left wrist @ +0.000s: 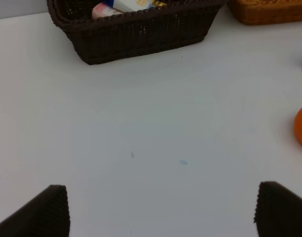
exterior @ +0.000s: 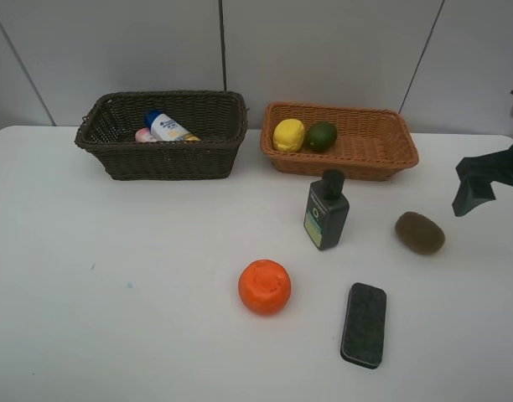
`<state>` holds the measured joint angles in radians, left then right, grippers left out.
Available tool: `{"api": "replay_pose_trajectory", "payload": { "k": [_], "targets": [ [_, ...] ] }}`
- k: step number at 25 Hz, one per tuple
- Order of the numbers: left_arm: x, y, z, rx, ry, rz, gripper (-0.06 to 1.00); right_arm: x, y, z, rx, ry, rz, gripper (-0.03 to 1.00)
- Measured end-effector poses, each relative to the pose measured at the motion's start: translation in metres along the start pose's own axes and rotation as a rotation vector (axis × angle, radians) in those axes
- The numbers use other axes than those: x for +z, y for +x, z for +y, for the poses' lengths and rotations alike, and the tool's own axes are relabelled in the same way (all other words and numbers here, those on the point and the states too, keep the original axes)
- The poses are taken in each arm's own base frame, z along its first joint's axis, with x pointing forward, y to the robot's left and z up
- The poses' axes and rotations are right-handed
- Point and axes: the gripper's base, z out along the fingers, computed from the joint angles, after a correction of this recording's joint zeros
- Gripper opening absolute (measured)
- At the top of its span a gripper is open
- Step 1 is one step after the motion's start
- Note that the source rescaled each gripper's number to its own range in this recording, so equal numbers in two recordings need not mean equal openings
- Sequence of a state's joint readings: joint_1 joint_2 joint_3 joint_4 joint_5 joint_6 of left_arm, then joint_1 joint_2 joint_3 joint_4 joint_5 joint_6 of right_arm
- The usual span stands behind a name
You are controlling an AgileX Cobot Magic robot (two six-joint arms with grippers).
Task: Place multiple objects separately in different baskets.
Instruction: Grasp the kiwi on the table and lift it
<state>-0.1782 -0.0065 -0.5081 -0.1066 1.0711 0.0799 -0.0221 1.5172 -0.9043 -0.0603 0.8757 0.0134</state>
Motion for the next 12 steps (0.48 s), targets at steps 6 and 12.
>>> {"api": "replay_pose_trajectory", "payload": {
  "k": [6, 12],
  "targets": [
    [0.000, 0.000, 0.000, 0.000, 0.000, 0.000, 0.98, 0.040, -0.021, 0.011, -0.100, -0.067, 0.092, 0.97],
    [0.000, 0.000, 0.000, 0.000, 0.000, 0.000, 0.98, 0.055, -0.040, 0.037, -0.266, -0.063, 0.093, 0.97]
  ]
}}
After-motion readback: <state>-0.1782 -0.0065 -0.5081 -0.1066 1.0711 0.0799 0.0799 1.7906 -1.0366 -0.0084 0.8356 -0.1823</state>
